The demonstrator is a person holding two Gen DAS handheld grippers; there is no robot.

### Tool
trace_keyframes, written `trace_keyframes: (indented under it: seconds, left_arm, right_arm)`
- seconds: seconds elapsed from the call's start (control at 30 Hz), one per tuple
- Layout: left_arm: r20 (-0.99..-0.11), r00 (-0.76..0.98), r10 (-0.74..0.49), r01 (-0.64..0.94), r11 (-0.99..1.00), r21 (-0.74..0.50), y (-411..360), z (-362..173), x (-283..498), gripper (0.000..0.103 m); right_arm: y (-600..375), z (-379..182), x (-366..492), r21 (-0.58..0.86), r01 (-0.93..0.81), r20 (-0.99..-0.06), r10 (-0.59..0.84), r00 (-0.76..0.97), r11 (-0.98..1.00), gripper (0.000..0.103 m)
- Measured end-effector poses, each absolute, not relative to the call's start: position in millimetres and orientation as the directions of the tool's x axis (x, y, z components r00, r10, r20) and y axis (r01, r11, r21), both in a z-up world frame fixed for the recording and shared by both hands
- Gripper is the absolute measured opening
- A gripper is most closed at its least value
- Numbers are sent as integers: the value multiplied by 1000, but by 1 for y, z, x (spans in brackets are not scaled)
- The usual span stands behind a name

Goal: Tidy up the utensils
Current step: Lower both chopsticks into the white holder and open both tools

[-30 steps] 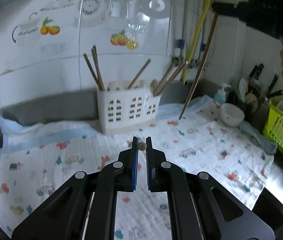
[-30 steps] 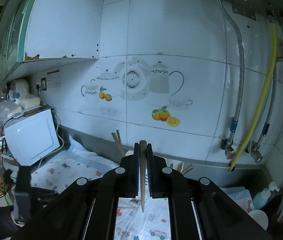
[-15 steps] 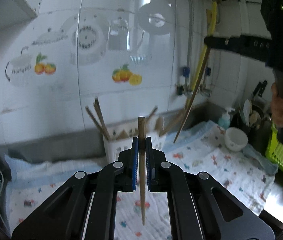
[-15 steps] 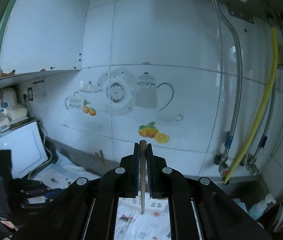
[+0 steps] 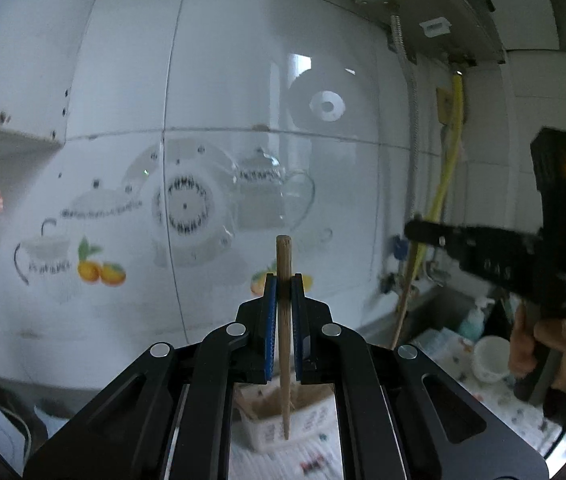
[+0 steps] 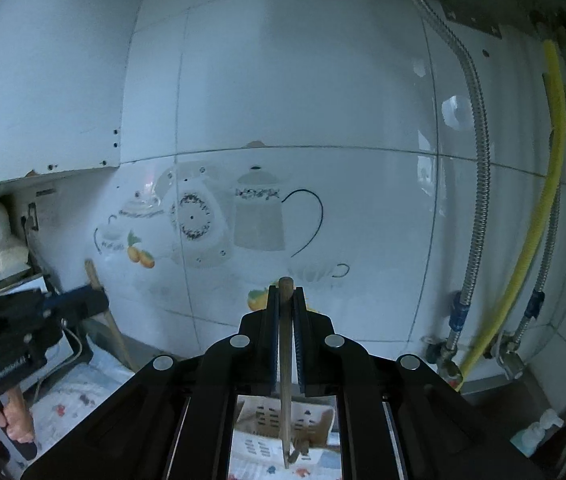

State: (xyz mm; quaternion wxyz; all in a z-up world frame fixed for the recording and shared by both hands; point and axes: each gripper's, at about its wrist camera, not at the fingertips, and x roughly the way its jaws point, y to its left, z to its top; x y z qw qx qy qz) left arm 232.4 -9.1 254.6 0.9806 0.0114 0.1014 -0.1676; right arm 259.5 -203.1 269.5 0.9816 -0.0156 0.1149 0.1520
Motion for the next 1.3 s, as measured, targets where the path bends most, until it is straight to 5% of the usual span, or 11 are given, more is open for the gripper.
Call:
trace_keyframes:
  seconds: [0.4,1.0,1.17,1.3]
  left_arm:
    - [-167,945,-280,284,959,1,-21,252,287,5]
    - [-306,906,-292,302,953,-15,-25,187,305,10]
    - [-300,912,-281,288,958,-22,-16,192,286,35]
    - [-286,916,-280,284,958,-27,-10,194,262,49]
  right_arm:
    - [-204,270,288,1,-295,-182,291,939,955,7]
    - [-216,192,320,19,-282,-368,269,890,959,8]
    - [-221,191,306,20,-279,-376,266,888,960,25]
    - [-225,195,282,26,-288,-373,276,886,957,27]
